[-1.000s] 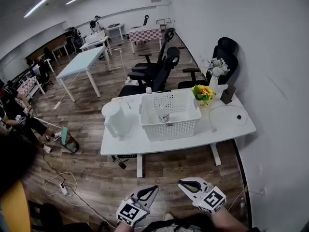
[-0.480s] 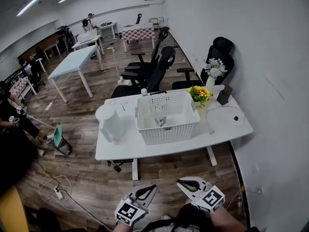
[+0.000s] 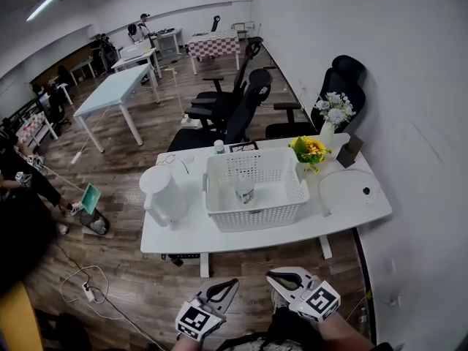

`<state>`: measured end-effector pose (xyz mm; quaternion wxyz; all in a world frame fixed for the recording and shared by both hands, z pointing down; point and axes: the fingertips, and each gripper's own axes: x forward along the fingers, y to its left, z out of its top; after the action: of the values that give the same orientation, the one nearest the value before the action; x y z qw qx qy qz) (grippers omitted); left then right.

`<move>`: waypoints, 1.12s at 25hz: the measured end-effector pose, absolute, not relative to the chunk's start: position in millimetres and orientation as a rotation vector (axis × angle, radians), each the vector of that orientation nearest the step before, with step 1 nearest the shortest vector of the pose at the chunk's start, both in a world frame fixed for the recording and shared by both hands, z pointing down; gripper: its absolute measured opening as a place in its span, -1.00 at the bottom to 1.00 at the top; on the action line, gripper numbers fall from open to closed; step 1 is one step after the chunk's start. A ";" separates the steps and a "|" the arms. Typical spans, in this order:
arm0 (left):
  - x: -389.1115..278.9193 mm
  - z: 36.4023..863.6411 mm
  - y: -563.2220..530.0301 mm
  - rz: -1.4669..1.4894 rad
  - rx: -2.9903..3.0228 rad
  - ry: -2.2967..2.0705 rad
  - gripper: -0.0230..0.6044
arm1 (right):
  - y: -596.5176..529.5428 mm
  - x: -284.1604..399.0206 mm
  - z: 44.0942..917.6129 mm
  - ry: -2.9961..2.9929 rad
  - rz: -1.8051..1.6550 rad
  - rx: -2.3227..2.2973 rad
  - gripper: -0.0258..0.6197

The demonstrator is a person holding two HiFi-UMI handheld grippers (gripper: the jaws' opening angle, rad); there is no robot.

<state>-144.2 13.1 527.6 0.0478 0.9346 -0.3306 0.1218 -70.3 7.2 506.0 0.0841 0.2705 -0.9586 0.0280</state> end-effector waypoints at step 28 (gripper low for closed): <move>-104.2 508.3 -169.1 0.348 2.675 -1.425 -0.89 | -201.8 -29.7 419.1 -3.105 0.118 0.332 -0.85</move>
<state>-104.2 -169.1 508.3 0.0451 0.8759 -0.4667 0.1139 -29.7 -201.8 419.1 0.0085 0.1063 -0.9936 0.0378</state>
